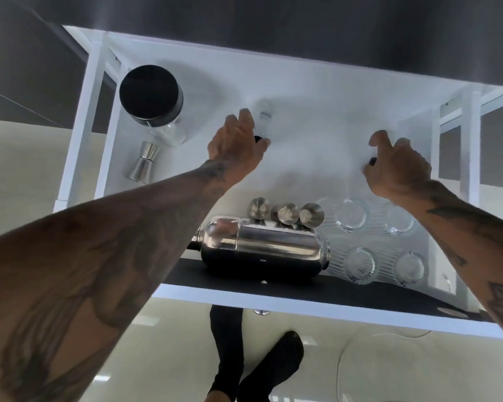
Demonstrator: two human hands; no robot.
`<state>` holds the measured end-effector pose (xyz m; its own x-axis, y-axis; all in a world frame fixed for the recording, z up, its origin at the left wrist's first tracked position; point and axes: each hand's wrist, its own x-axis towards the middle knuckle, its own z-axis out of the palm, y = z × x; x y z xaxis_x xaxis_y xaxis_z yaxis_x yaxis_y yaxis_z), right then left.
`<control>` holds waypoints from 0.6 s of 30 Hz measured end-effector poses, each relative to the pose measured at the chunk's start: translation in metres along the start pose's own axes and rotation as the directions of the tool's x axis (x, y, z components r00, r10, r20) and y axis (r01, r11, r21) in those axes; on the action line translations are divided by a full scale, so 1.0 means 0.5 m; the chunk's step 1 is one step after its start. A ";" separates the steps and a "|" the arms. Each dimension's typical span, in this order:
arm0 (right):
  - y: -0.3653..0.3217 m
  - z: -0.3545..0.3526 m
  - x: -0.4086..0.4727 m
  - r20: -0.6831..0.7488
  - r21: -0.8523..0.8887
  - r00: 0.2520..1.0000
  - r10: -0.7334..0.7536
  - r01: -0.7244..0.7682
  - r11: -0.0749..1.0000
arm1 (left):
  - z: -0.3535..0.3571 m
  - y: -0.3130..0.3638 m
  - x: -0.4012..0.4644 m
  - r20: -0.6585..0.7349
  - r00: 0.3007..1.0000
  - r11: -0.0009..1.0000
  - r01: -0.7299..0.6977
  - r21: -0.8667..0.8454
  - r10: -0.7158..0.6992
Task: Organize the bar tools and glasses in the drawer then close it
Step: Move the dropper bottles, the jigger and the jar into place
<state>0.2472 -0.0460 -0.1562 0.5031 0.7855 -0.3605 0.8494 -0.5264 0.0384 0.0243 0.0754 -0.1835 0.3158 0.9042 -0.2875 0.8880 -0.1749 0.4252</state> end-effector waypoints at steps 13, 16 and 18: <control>-0.191 -0.078 -0.057 -0.034 0.429 0.925 -0.379 0.356 0.830 | -0.124 -0.158 -0.142 0.020 0.996 0.991 -0.084 0.099 0.083; -0.263 -0.081 -0.065 0.052 0.388 0.876 -0.480 0.425 0.818 | -0.127 -0.151 -0.166 0.122 0.981 0.984 -0.162 0.079 0.151; -0.295 -0.076 -0.072 0.107 0.322 0.836 -0.538 0.483 0.815 | -0.121 -0.134 -0.166 0.174 0.963 0.974 -0.217 0.059 0.204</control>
<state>0.1100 0.0159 -0.1137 -0.0535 0.9050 -0.4221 0.8834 -0.1542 -0.4425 -0.0816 0.0359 -0.1360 0.5432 0.7679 -0.3396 0.8167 -0.3895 0.4257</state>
